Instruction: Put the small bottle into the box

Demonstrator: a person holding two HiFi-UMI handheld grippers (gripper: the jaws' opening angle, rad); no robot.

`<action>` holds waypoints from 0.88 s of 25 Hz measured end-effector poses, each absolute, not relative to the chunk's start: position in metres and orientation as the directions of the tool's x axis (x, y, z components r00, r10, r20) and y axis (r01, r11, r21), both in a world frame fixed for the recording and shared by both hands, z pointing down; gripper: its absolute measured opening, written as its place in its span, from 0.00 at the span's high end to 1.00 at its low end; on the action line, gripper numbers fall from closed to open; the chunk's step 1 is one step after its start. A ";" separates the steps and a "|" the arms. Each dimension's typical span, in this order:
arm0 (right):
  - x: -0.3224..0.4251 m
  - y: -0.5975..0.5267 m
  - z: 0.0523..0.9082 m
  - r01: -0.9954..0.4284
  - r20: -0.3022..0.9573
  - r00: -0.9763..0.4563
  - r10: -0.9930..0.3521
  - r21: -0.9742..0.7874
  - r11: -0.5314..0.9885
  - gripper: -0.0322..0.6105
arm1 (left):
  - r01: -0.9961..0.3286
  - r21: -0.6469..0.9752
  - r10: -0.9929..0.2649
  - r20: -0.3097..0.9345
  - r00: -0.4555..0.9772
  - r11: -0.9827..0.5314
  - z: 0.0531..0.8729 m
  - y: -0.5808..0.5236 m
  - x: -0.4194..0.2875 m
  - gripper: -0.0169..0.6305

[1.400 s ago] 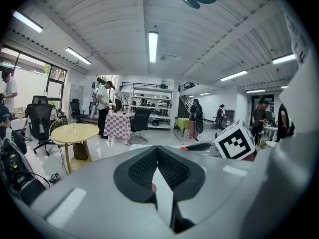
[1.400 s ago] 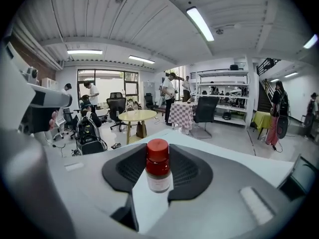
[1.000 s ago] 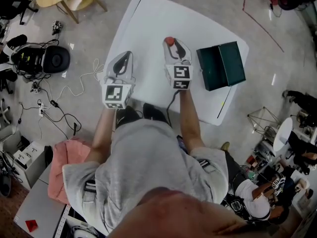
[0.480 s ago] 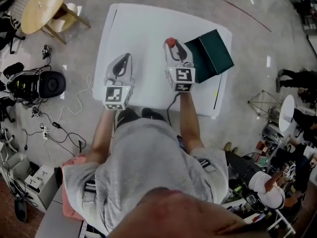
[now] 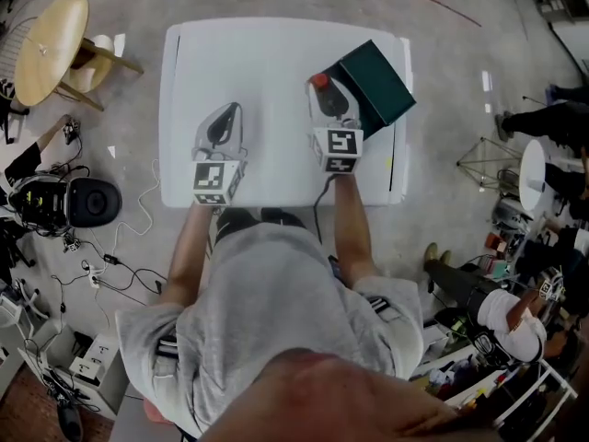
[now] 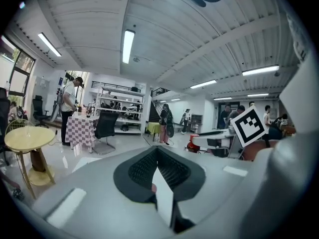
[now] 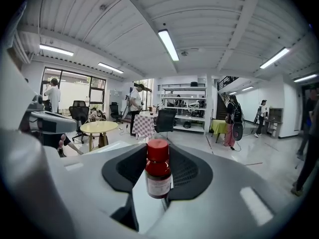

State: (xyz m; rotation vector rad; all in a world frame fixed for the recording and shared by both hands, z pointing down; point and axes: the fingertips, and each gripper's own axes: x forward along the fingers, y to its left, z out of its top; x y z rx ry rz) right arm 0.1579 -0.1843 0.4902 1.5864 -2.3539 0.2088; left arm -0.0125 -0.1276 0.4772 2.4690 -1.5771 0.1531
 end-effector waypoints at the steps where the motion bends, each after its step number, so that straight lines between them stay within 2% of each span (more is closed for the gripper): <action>1: 0.163 -0.185 0.492 -0.927 0.322 -0.341 -0.883 0.044 0.374 0.73 | -0.904 0.121 -0.881 0.204 0.428 -0.411 0.480 -0.130 -0.009 0.96; 22: 0.204 -0.224 0.580 -0.946 0.455 -0.277 -0.846 0.025 0.323 0.73 | -0.892 0.157 -0.832 0.320 0.452 -0.424 0.542 -0.163 0.017 0.96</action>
